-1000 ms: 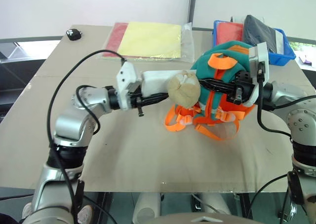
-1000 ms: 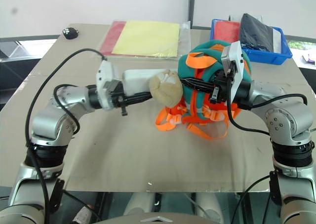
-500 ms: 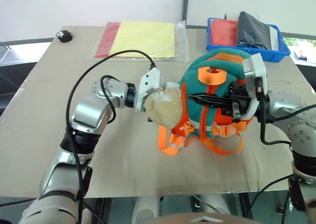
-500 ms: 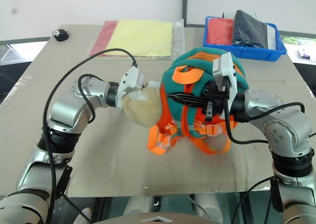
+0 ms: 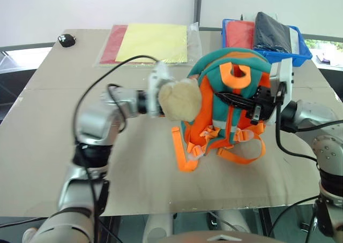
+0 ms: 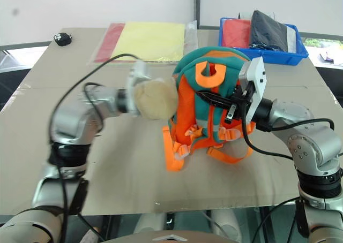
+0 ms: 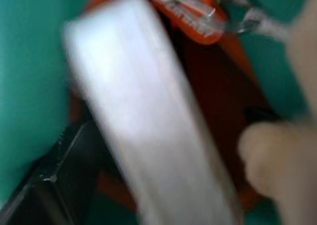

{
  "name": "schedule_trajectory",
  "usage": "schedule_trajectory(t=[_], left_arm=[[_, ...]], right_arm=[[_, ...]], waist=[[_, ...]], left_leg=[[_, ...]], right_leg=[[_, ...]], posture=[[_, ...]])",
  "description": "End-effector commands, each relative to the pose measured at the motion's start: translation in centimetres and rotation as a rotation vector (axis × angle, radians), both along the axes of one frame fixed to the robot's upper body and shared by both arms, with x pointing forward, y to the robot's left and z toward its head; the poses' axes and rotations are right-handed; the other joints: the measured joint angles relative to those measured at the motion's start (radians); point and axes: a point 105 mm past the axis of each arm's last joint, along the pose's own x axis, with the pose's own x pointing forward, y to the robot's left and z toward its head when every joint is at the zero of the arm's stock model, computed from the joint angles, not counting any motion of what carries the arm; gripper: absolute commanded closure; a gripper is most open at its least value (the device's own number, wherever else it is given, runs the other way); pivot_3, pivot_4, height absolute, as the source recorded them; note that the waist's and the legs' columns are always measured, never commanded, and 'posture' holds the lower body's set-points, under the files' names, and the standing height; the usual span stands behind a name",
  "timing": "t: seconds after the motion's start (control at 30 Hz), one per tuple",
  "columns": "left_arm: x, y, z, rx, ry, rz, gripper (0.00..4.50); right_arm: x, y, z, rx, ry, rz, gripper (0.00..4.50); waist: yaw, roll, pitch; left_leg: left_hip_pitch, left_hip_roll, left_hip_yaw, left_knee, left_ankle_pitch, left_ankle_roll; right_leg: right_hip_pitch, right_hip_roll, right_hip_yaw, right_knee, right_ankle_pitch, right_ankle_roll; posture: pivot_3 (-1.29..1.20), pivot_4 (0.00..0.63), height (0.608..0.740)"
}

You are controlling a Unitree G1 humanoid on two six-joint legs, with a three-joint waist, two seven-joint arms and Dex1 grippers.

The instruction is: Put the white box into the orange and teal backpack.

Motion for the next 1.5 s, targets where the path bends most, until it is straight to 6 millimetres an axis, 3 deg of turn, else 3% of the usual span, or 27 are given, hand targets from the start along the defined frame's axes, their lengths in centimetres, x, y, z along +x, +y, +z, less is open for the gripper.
schedule_trajectory(t=[0.03,0.2,0.47,0.7,0.9,1.0,1.2,1.47,1.5], left_arm=[[-4.0,2.6,1.9,-0.099,0.155,-0.098,0.03],[-6.2,2.9,3.6,-0.270,0.333,-0.172,0.03],[-2.0,-0.6,2.7,-0.433,0.437,0.052,0.03],[-0.2,1.3,2.6,-0.623,0.624,0.232,0.03],[-0.2,2.2,2.3,-0.666,0.716,0.306,0.03],[0.8,1.7,2.3,-0.700,0.747,0.360,0.03],[0.7,0.5,1.8,-0.654,0.750,0.359,0.03],[2.6,-0.6,2.5,-0.763,0.823,0.382,0.03],[2.7,-0.7,2.5,-0.781,0.837,0.384,0.56]], right_arm=[[-0.7,0.0,-0.2,-0.021,-0.036,0.005,4.50],[-1.1,0.4,-0.5,-0.027,-0.023,0.019,4.50],[-1.5,0.2,-0.2,-0.035,-0.012,0.024,4.50],[-1.7,-1.2,-0.8,-0.038,0.008,-0.027,4.50],[-1.9,-1.9,-1.1,-0.023,0.019,-0.066,4.50],[-2.0,-1.9,-1.1,-0.022,0.021,-0.067,4.50],[-2.1,-1.6,-1.0,-0.019,0.026,-0.067,4.50],[-2.1,-1.4,-0.8,-0.017,0.031,-0.069,4.50],[-2.2,-1.4,-0.8,-0.016,0.032,-0.070,4.50]], waist=[[-0.006,0.000,0.000],[0.016,0.000,0.000],[0.015,-0.001,0.000],[0.016,-0.001,0.000],[0.022,-0.001,0.000],[0.030,-0.001,0.000],[0.038,-0.001,0.000],[0.041,-0.001,0.000],[0.041,-0.001,0.000]], left_leg=[[0.000,0.000,0.000,0.000,0.000,0.000],[0.000,-0.001,-0.002,0.003,0.000,0.000],[0.012,-0.002,-0.003,0.003,0.000,0.000],[0.013,-0.002,-0.007,0.000,0.000,0.000],[0.013,-0.003,-0.007,0.000,0.000,0.000],[0.014,-0.004,-0.005,0.001,0.000,0.000],[0.015,-0.004,-0.002,0.001,0.000,-0.001],[0.014,-0.004,-0.001,0.000,0.000,-0.001],[0.014,-0.004,-0.001,0.000,0.000,-0.001]], right_leg=[[0.000,0.000,-0.001,0.000,0.000,0.000],[0.003,-0.003,-0.004,0.000,0.000,0.001],[0.014,-0.002,-0.003,0.000,0.000,0.000],[0.014,-0.002,-0.001,0.000,0.000,0.000],[0.014,-0.003,-0.001,0.000,0.000,0.000],[0.015,-0.003,-0.002,0.000,-0.001,-0.001],[0.016,-0.003,-0.001,-0.001,-0.002,-0.003],[0.016,-0.003,-0.001,-0.002,-0.001,-0.002],[0.016,-0.003,-0.001,-0.002,-0.001,-0.002]], posture=[[0.00,0.150,0.740],[0.00,0.150,0.740],[0.00,0.150,0.740],[0.00,0.150,0.740],[0.00,0.150,0.740],[0.00,0.150,0.740],[0.00,0.150,0.740],[0.00,0.150,0.740],[0.00,0.150,0.740]])
